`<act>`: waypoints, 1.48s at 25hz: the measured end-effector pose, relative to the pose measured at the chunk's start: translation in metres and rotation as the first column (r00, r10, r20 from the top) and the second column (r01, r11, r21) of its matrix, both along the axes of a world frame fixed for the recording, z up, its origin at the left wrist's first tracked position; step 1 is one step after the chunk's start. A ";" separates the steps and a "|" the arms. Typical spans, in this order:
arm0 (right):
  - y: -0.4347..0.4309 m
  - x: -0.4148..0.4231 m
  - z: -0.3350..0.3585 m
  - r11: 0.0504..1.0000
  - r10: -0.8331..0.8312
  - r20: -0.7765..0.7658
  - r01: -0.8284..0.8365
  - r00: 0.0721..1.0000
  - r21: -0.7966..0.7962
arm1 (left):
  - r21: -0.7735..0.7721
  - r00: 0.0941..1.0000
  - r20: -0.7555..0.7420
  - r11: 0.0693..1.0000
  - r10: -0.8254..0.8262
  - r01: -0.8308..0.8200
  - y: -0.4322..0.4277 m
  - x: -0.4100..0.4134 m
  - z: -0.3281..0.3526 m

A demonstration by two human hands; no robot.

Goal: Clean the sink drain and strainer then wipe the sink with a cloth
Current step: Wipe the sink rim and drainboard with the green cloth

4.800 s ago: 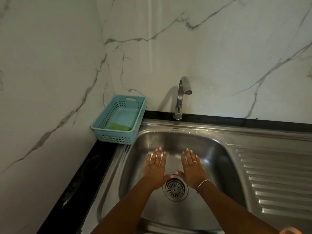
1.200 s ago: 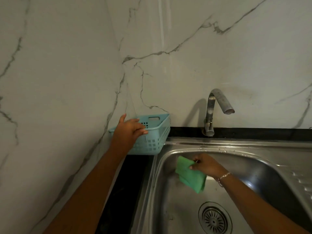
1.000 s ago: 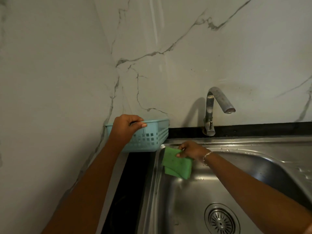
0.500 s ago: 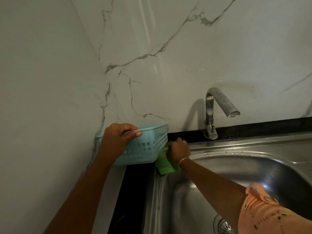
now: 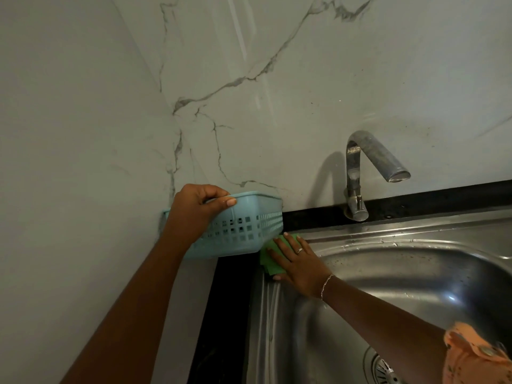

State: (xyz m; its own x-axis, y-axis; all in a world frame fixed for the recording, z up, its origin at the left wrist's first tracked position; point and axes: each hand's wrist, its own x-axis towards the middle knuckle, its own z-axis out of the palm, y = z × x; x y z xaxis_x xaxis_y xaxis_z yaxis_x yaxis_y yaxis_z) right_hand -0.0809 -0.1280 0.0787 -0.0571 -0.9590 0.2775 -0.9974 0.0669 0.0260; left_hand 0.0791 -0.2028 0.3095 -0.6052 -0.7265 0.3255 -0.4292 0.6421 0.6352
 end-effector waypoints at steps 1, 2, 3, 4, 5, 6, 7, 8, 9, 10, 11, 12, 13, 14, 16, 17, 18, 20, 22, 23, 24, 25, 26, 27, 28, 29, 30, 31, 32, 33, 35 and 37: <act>-0.005 0.006 0.003 0.998 -0.057 0.052 0.056 0.997 0.018 | 0.014 1.000 -0.003 1.000 -0.003 0.003 -0.001 -0.001 0.001; -0.010 0.014 0.004 0.994 -0.100 0.115 0.095 0.988 0.046 | 0.024 1.000 -0.007 1.000 -0.008 0.009 -0.001 -0.003 0.002; -0.015 0.023 0.002 0.992 -0.120 0.185 0.109 0.975 0.069 | 0.029 1.000 -0.010 0.999 -0.013 0.014 -0.001 -0.003 0.003; -0.019 0.030 0.000 0.988 -0.143 0.254 0.124 0.956 0.091 | 0.029 1.000 -0.010 0.999 -0.017 0.017 -0.002 -0.003 0.003; -0.023 0.036 -0.002 0.982 -0.169 0.300 0.135 0.939 0.128 | 0.024 1.000 -0.006 1.000 -0.019 0.019 -0.002 -0.003 0.002; -0.025 0.039 -0.004 0.980 -0.181 0.324 0.141 0.928 0.144 | 0.020 1.000 0.000 1.000 -0.019 0.019 -0.002 -0.003 0.002; -0.025 0.041 -0.005 0.980 -0.178 0.328 0.136 0.928 0.145 | 0.019 1.000 0.006 1.000 -0.018 0.018 -0.002 -0.002 0.001; -0.025 0.042 -0.007 0.982 -0.163 0.334 0.122 0.928 0.142 | 0.020 1.000 0.011 1.000 -0.014 0.014 -0.002 -0.002 0.001; -0.022 0.043 -0.008 0.986 -0.141 0.344 0.100 0.929 0.133 | 0.021 1.000 0.013 1.000 -0.011 0.011 -0.002 -0.002 0.001; -0.018 0.046 -0.008 0.989 -0.120 0.357 0.079 0.926 0.126 | 0.021 1.000 0.016 1.000 -0.010 0.009 -0.002 -0.003 0.001; -0.014 0.050 -0.009 0.991 -0.102 0.373 0.060 0.922 0.123 | 0.021 1.000 0.018 1.000 -0.010 0.009 -0.002 -0.003 0.001; -0.008 0.054 -0.010 0.992 -0.089 0.391 0.046 0.916 0.117 | 0.020 1.000 0.021 1.000 -0.013 0.013 -0.001 -0.002 0.002; -0.001 0.060 -0.011 0.993 -0.079 0.410 0.035 0.909 0.115 | 0.020 0.999 0.027 1.000 -0.017 0.016 0.000 -0.002 0.003; 0.005 0.066 -0.010 0.993 -0.076 0.429 0.027 0.900 0.119 | 0.024 0.999 0.031 1.000 -0.017 0.017 0.001 -0.002 0.004; 0.020 0.078 -0.009 0.988 -0.078 0.461 0.008 0.884 0.153 | 0.038 0.999 0.030 0.999 -0.010 0.009 0.002 -0.001 0.005; 0.028 0.083 -0.008 0.985 -0.077 0.477 -0.009 0.876 0.174 | 0.046 1.000 0.028 0.999 -0.006 0.005 0.003 -0.001 0.005; 0.038 0.089 -0.007 0.982 -0.073 0.497 -0.026 0.865 0.189 | 0.052 1.000 0.027 0.999 -0.004 0.003 0.003 -0.001 0.005; 0.060 0.104 -0.007 0.979 -0.051 0.539 -0.066 0.841 0.195 | 0.061 0.999 0.034 0.998 -0.004 0.002 0.005 -0.001 0.006; 0.088 0.121 -0.011 0.978 0.002 0.589 -0.124 0.808 0.166 | 0.069 0.999 0.044 0.998 -0.009 0.006 0.005 -0.001 0.007; 0.102 0.129 -0.013 0.978 0.036 0.609 -0.154 0.793 0.144 | 0.071 0.999 0.048 0.997 -0.010 0.006 0.005 0.000 0.007; 0.115 0.137 -0.015 0.976 0.065 0.624 -0.179 0.779 0.122 | 0.069 0.999 0.050 0.998 -0.010 0.007 0.005 0.000 0.007; 0.125 0.143 -0.017 0.975 0.086 0.627 -0.196 0.774 0.108 | 0.065 0.999 0.052 0.998 -0.012 0.009 0.005 0.001 0.007; 0.132 0.146 -0.019 0.974 0.099 0.617 -0.204 0.781 0.102 | 0.061 0.998 0.055 0.998 -0.015 0.012 0.006 0.001 0.006; 0.133 0.147 -0.020 0.974 0.101 0.602 -0.202 0.792 0.102 | 0.061 0.998 0.059 0.998 -0.018 0.015 0.007 0.002 0.005; 0.131 0.146 -0.021 0.976 0.096 0.596 -0.193 0.798 0.102 | 0.062 0.998 0.065 0.998 -0.026 0.022 0.007 0.003 0.004; 0.125 0.143 -0.021 0.978 0.083 0.597 -0.180 0.798 0.105 | 0.061 0.997 0.072 0.998 -0.036 0.031 0.008 0.004 0.003; 0.115 0.138 -0.020 0.980 0.066 0.598 -0.166 0.799 0.113 | 0.058 0.996 0.078 0.998 -0.043 0.038 0.007 0.004 0.003; 0.103 0.131 -0.019 0.981 0.044 0.595 -0.147 0.803 0.126 | 0.057 0.996 0.079 0.998 -0.045 0.041 0.006 0.005 0.002; 0.089 0.122 -0.019 0.983 0.014 0.583 -0.119 0.813 0.143 | 0.056 0.996 0.075 0.998 -0.044 0.040 0.006 0.006 0.002; 0.073 0.112 -0.018 0.983 -0.020 0.564 -0.085 0.826 0.160 | 0.053 0.997 0.070 0.998 -0.043 0.039 0.005 0.006 0.002; 0.042 0.091 -0.013 0.980 -0.079 0.510 -0.027 0.856 0.197 | 0.039 0.997 0.075 0.999 -0.037 0.034 0.005 0.006 0.001; 0.012 0.073 -0.007 0.977 -0.115 0.436 0.022 0.893 0.213 | 0.022 0.996 0.082 0.999 -0.038 0.037 0.004 0.006 -0.001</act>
State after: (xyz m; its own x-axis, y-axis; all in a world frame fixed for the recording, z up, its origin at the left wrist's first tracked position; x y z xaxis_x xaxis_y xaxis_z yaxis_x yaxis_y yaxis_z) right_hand -0.0081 -0.1162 0.0714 -0.1968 -0.9803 0.0132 -0.9006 0.1755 -0.3976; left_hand 0.0854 -0.1991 0.3089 -0.6562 -0.7088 0.2588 -0.4567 0.6460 0.6117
